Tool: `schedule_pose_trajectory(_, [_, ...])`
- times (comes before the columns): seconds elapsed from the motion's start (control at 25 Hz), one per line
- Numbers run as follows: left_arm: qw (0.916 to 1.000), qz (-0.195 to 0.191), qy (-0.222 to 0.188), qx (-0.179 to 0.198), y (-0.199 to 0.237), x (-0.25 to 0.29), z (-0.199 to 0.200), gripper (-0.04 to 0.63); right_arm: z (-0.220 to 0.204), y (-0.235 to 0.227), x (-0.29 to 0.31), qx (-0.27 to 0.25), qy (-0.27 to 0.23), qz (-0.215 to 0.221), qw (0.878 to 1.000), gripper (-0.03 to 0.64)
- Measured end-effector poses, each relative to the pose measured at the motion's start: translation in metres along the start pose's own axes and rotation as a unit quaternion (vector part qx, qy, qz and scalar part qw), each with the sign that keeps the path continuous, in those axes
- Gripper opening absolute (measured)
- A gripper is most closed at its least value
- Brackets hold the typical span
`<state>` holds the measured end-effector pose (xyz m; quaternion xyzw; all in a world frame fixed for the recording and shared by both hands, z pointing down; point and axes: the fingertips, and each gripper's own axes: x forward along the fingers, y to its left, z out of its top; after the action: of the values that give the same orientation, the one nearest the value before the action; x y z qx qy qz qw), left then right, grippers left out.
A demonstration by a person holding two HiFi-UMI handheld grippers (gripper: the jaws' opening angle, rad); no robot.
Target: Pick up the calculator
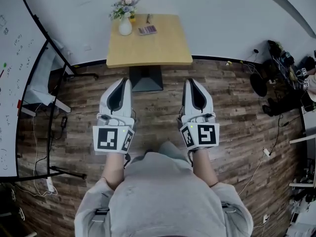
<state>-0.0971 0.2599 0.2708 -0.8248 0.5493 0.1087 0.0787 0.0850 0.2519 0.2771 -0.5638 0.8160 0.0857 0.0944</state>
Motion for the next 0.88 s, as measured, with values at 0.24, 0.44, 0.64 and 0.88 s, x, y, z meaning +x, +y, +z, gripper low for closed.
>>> schedule_pose_trajectory(0.24, [0.9999, 0.008, 0.008, -0.007, 0.02, 0.012, -0.012, 0.005, -0.012, -0.002, 0.021, 0.0, 0.011, -0.002, 1.0, 0.003])
schedule_pose_trajectory(0.44, [0.9997, 0.021, 0.008, -0.009, 0.037, 0.03, -0.021, 0.005, -0.023, -0.007, 0.049, -0.001, 0.014, 0.006, 1.0, 0.003])
schedule_pose_trajectory(0.64, [0.9995, 0.031, 0.011, -0.003, 0.056, 0.057, -0.03, 0.005, -0.033, -0.017, 0.087, 0.006, 0.013, 0.011, 1.0, 0.003])
schedule_pose_trajectory(0.88, [0.9989, 0.046, 0.006, 0.004, 0.086, 0.1, -0.034, 0.005, -0.041, -0.033, 0.14, 0.01, 0.005, 0.016, 1.0, 0.003])
